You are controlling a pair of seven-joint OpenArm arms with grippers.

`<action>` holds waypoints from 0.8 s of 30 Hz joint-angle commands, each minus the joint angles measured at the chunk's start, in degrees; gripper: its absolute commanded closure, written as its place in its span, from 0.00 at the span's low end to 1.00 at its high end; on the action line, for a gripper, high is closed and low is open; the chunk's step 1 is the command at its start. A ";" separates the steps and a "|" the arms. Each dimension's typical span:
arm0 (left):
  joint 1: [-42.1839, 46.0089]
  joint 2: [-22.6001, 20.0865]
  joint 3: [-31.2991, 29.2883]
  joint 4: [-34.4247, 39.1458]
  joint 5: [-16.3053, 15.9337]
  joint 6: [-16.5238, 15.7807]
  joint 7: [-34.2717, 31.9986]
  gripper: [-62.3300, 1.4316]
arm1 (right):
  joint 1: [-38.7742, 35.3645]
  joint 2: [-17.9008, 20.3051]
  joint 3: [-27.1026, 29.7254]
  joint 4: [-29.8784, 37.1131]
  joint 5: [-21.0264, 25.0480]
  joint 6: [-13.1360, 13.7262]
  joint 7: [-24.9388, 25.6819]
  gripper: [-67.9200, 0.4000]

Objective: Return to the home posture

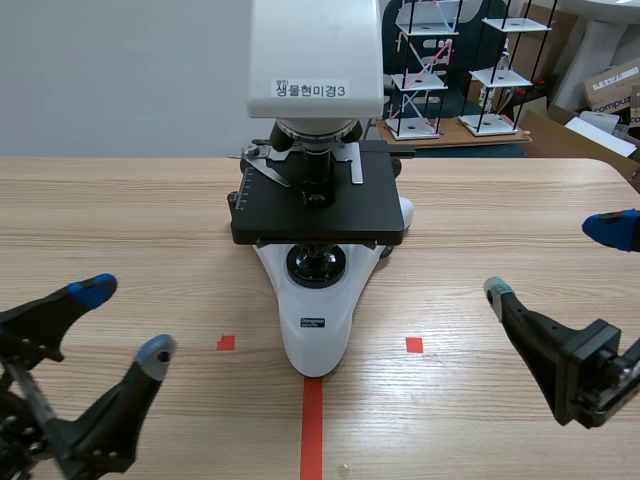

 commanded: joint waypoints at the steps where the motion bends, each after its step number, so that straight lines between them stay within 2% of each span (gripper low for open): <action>1: 3.80 -2.16 -2.51 4.22 -0.39 -1.25 -0.81 0.15 | 0.02 0.61 0.13 0.92 0.57 0.02 1.11 0.07; 4: 11.58 -5.53 -7.72 13.68 -1.07 -2.69 2.54 0.15 | 0.02 0.61 0.13 0.92 0.57 0.02 1.11 0.07; 6: 16.85 -6.73 -11.17 20.81 -1.49 -2.64 8.55 0.15 | 0.02 0.61 0.13 0.92 0.57 0.02 1.09 0.07; 10: 25.62 -7.23 -16.57 34.49 -1.49 -2.54 22.18 0.15 | 0.02 0.61 0.13 0.92 0.55 0.02 1.09 0.07; 14: 32.41 -7.28 -19.10 44.83 -1.51 -2.51 28.11 0.15 | 0.02 0.61 0.13 0.92 0.57 0.02 1.09 0.07; 17: 35.95 -7.37 -20.28 48.81 -1.49 -2.29 29.97 0.14 | 0.02 0.61 0.13 0.92 0.57 0.02 1.09 0.07; 21: 37.00 -7.37 -20.85 49.94 -1.55 -2.08 31.61 0.09 | 0.02 0.61 0.13 0.92 0.57 0.02 1.11 0.07; 24: 37.00 -7.39 -21.18 49.94 -3.41 -1.42 33.20 0.06 | 0.02 0.61 0.13 0.92 0.57 0.02 1.11 0.07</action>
